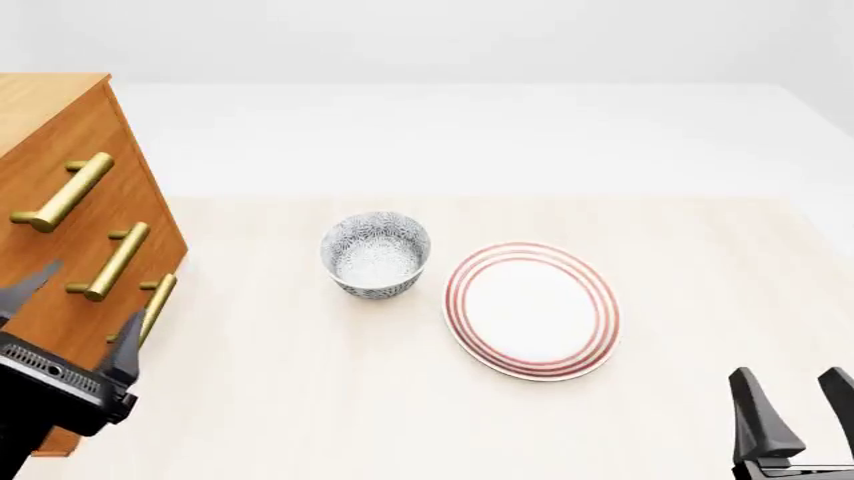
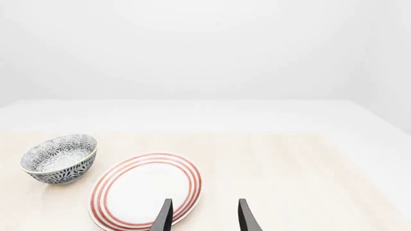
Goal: Open the top drawer of the cabinet.
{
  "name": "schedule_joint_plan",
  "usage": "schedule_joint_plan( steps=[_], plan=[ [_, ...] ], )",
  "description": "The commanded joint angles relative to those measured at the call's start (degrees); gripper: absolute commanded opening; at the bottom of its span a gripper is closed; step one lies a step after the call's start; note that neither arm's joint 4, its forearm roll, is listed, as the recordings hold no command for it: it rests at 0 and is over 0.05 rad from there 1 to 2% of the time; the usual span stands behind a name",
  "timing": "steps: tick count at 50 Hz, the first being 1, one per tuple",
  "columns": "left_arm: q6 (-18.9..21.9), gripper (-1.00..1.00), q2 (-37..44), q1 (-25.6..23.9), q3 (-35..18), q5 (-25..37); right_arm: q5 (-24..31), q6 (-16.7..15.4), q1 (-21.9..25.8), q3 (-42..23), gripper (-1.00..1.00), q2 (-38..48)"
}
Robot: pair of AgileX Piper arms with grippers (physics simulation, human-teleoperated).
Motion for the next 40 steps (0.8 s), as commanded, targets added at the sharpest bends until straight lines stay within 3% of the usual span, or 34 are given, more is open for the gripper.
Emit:
schedule_joint_plan(
  steps=[1, 19, 28, 40],
  plan=[
    [8.02, 1.00, 1.52, 0.70, -2.07, 0.07, 0.00, 0.00, -0.01, 0.06, 1.00, -0.07],
    [16.80, 1.00, 1.77, 1.81, -3.26, -1.40, 0.00, 0.00, -0.01, 0.06, 1.00, -0.06],
    [22.84, 1.00, 5.09, 2.47, -2.22, -6.05, 0.00, 0.00, -0.02, 0.06, 1.00, -0.07],
    [25.70, 1.00, 10.27, 3.95, -2.94, -9.45, 0.00, 0.00, -0.01, 0.06, 1.00, -0.07]
  ],
)
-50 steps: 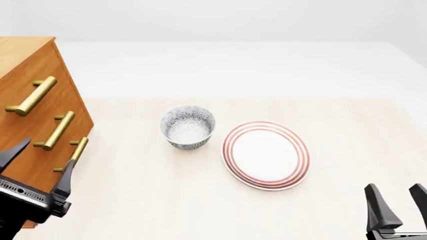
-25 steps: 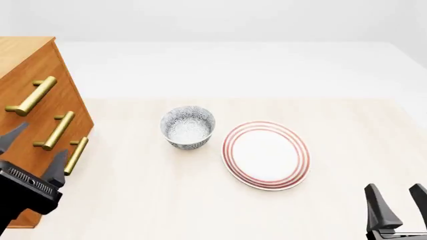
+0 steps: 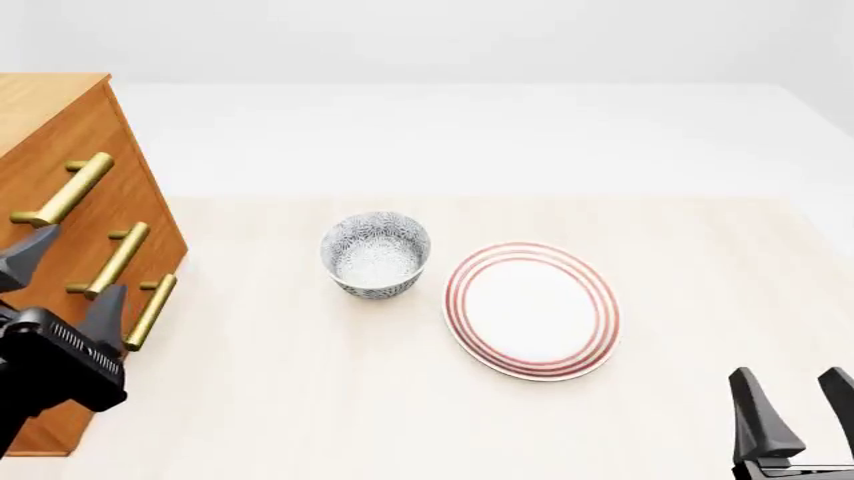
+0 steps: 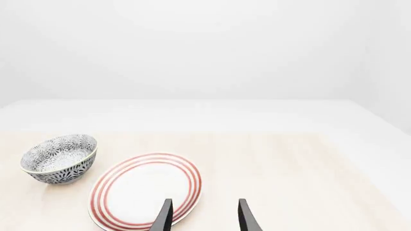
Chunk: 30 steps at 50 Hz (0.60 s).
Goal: Open the top drawer of the cabinet.
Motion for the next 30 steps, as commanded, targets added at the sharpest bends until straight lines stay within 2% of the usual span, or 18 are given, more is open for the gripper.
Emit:
schedule_joint_plan(
  steps=[1, 8, 15, 30],
  plan=[
    [4.25, 1.00, 3.89, 1.39, 0.34, -3.57, 0.00, -0.01, -0.01, 0.06, 1.00, -0.06],
    [4.74, 1.00, 5.73, 2.01, -1.75, -3.04, 0.00, -0.01, 0.00, 0.06, 1.00, -0.07],
    [5.90, 1.00, 9.29, 2.85, -1.69, -6.72, 0.00, 0.00, -0.01, 0.06, 1.00, -0.08],
    [7.88, 1.00, 12.82, 5.33, -3.44, -9.10, 0.00, 0.00, -0.01, 0.06, 1.00, -0.06]
  ],
)
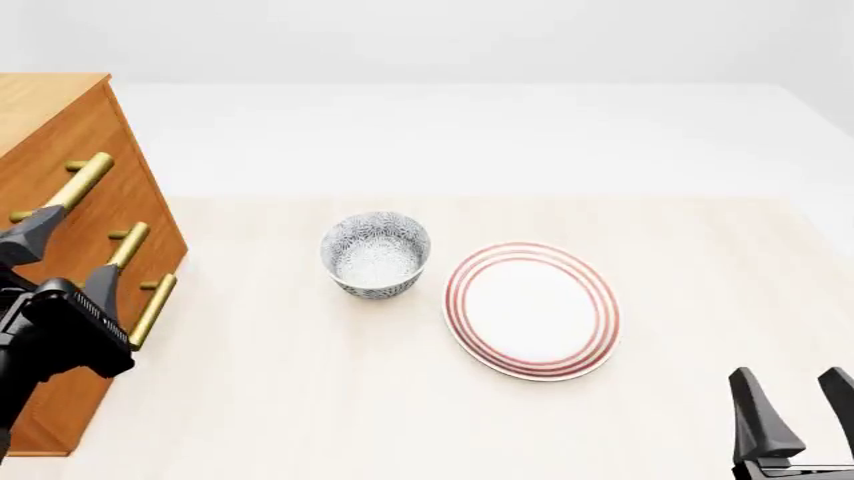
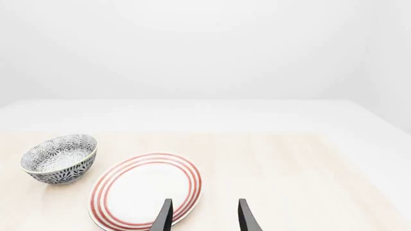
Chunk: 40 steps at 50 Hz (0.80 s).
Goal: Open the top drawer of the cabinet.
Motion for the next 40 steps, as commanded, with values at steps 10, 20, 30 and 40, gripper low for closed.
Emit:
schedule_joint_plan(
  steps=[10, 20, 30, 40],
  plan=[
    [1.77, 1.00, 2.87, 2.89, -2.04, -1.40, 0.00, 0.01, -0.02, 0.06, 1.00, -0.08],
    [2.02, 1.00, 4.29, 3.58, -3.86, -1.05, 0.00, 0.01, -0.01, 0.06, 1.00, -0.07],
    [1.38, 1.00, 7.40, 4.14, -4.78, -2.23, 0.00, 0.00, -0.01, 0.06, 1.00, -0.07],
    [0.56, 1.00, 10.03, 4.24, -6.54, -2.59, 0.00, 0.01, 0.00, 0.06, 1.00, -0.07]
  ],
)
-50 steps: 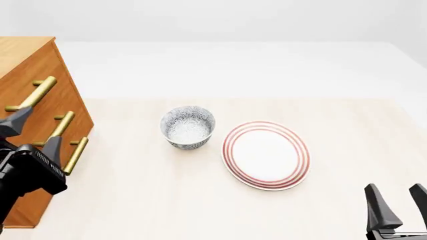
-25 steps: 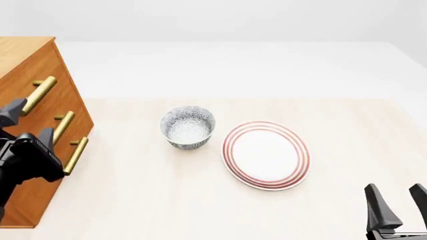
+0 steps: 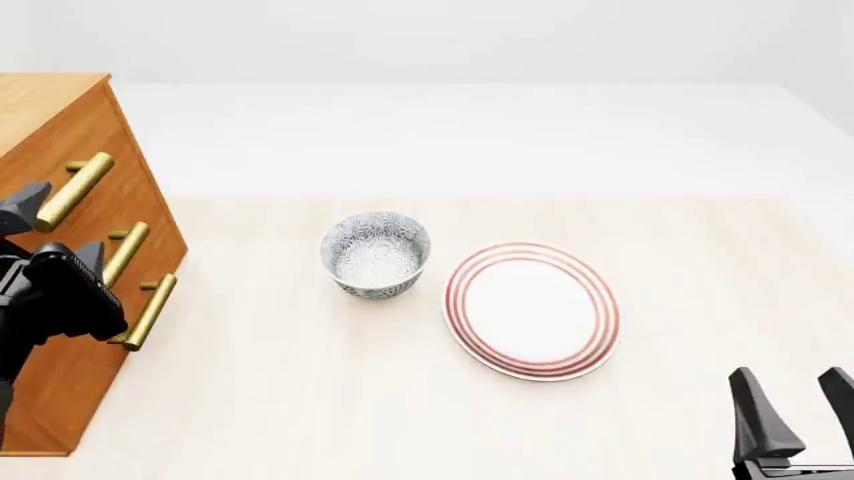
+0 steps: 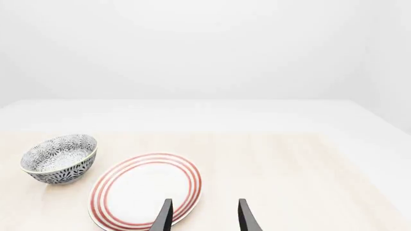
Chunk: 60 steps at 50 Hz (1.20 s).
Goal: Open the top drawer of the cabinet.
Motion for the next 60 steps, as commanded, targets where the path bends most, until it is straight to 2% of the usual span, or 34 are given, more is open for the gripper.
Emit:
schedule_joint_plan(
  steps=[1, 25, 39, 60],
  plan=[
    [-0.72, 1.00, 2.73, 0.32, -1.61, -0.44, 0.00, 0.01, -0.02, 0.06, 1.00, -0.07],
    [-2.34, 1.00, 9.75, 4.41, -3.73, -3.30, 0.00, 0.00, 0.00, 0.06, 1.00, -0.07],
    [-3.56, 1.00, 11.22, 5.91, -4.93, -3.09, 0.00, -0.01, -0.01, 0.06, 1.00, -0.08],
    [-3.11, 1.00, 13.52, 8.22, -4.62, -5.13, 0.00, 0.00, 0.00, 0.06, 1.00, -0.07]
  ],
)
